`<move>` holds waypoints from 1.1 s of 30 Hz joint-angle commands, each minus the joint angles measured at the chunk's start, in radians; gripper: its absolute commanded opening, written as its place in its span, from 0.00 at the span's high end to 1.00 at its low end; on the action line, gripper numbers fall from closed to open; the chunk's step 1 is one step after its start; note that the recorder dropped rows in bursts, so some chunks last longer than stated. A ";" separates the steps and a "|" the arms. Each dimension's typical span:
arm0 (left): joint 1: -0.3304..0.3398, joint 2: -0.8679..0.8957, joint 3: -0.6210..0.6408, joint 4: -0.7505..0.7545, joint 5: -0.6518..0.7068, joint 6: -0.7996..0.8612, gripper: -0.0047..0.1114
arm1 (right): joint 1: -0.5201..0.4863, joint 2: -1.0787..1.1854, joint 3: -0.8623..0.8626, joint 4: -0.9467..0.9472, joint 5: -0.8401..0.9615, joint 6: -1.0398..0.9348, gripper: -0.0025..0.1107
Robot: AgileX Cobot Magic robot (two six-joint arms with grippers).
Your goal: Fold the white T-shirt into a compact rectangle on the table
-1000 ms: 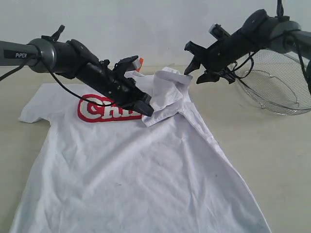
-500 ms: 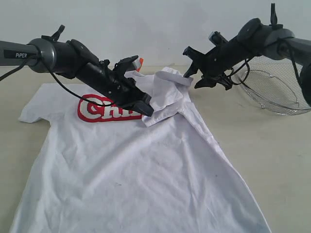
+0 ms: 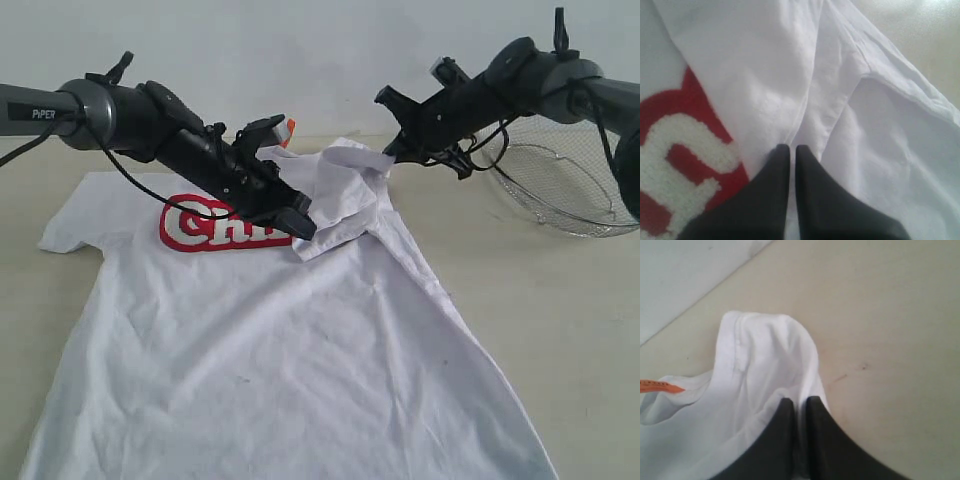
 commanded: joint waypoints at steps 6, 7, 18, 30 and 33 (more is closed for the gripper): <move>-0.004 0.000 -0.007 -0.001 0.017 -0.004 0.92 | 0.000 -0.010 -0.003 0.005 -0.134 -0.046 0.98; -0.004 0.000 -0.007 -0.001 0.017 -0.004 0.92 | 0.000 -0.010 -0.003 0.006 -0.145 -0.056 0.98; -0.004 0.000 -0.007 0.001 0.023 -0.004 0.92 | 0.009 -0.010 -0.003 0.045 -0.227 -0.209 0.98; -0.004 0.000 -0.007 0.017 0.042 -0.004 0.92 | 0.053 -0.010 -0.003 0.044 -0.352 -0.301 0.98; -0.004 0.000 -0.007 0.022 0.047 -0.004 0.92 | 0.061 -0.010 -0.003 0.044 -0.379 -0.301 0.98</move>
